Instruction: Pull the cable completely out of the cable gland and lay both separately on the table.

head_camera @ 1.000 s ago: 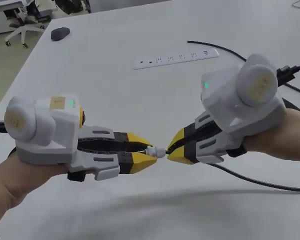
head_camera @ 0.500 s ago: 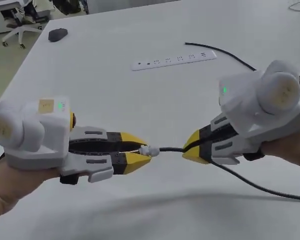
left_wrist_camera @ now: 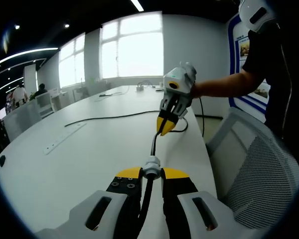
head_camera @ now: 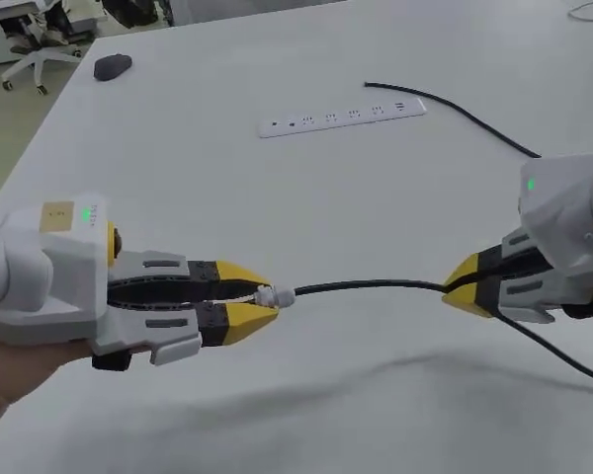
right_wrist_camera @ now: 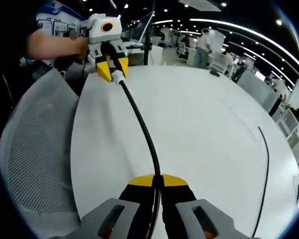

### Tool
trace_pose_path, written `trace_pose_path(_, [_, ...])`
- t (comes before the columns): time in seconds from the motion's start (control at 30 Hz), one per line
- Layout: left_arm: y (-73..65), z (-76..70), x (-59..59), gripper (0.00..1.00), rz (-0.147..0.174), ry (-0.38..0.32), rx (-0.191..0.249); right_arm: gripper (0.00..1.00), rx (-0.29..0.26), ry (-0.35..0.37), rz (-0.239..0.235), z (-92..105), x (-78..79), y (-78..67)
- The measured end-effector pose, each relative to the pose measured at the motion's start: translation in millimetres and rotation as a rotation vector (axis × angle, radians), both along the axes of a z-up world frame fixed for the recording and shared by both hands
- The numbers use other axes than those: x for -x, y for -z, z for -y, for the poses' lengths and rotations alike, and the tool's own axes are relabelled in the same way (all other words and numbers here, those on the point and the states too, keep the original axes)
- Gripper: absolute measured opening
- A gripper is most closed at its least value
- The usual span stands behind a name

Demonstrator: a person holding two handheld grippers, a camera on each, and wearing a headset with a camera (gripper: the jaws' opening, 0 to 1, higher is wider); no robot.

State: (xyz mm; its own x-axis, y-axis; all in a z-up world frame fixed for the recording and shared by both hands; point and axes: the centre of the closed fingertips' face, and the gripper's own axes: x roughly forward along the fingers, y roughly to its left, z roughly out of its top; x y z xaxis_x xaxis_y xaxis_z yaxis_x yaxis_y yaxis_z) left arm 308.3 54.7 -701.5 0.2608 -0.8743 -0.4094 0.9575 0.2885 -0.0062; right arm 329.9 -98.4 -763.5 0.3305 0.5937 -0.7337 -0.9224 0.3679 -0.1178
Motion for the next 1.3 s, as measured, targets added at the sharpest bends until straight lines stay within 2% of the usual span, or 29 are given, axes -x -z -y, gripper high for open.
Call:
trace_pose_path(0.23, [-1.4, -5.2, 2.2, 0.15, 0.001, -0.011, 0.001, 0.0, 0.035, 0.075, -0.005, 31.5, -4.3, 9.6])
trace_pose_path(0.4, [-1.1, -5.4, 0.9, 0.15, 0.005, -0.016, -0.002, 0.0, 0.044, 0.1, -0.015, 39.9, -2.3, 16.3])
trace_pose_path(0.43, [-1.0, -5.3, 0.8, 0.15, 0.005, -0.016, -0.003, 0.0, 0.054, 0.109, -0.015, 42.7, -3.2, 18.6])
trace_pose_path(0.47, [-1.4, -5.1, 0.5, 0.15, 0.005, -0.018, -0.001, 0.0, 0.099, 0.119, -0.007, 50.7, -4.7, 24.1])
trace_pose_path(0.5, [-1.7, -4.9, 0.4, 0.15, 0.005, -0.018, 0.0, 0.0, 0.112, 0.125, -0.005, 54.4, -5.8, 27.9])
trace_pose_path(0.63, [-1.2, -7.2, -0.7, 0.15, 0.004, -0.025, -0.003, 0.0, 0.089, 0.151, -0.025, 60.3, -5.7, 31.5])
trace_pose_path(0.9, [3.0, -7.1, 1.9, 0.15, -0.005, -0.024, -0.006, 0.0, 0.094, 0.154, -0.045, 63.4, 0.2, 43.2])
trace_pose_path(1.1, [4.7, -7.8, 1.1, 0.15, -0.007, -0.026, -0.007, 0.0, 0.081, 0.168, -0.067, 63.8, -0.6, 44.2])
trace_pose_path(1.17, [4.8, -8.0, 0.9, 0.15, -0.006, -0.026, -0.007, 0.01, 0.088, 0.159, -0.049, 64.5, -2.5, 43.5])
trace_pose_path(1.3, [4.6, -8.5, 0.2, 0.15, -0.003, -0.024, -0.01, 0.05, 0.096, 0.156, -0.044, 64.7, -3.1, 42.0])
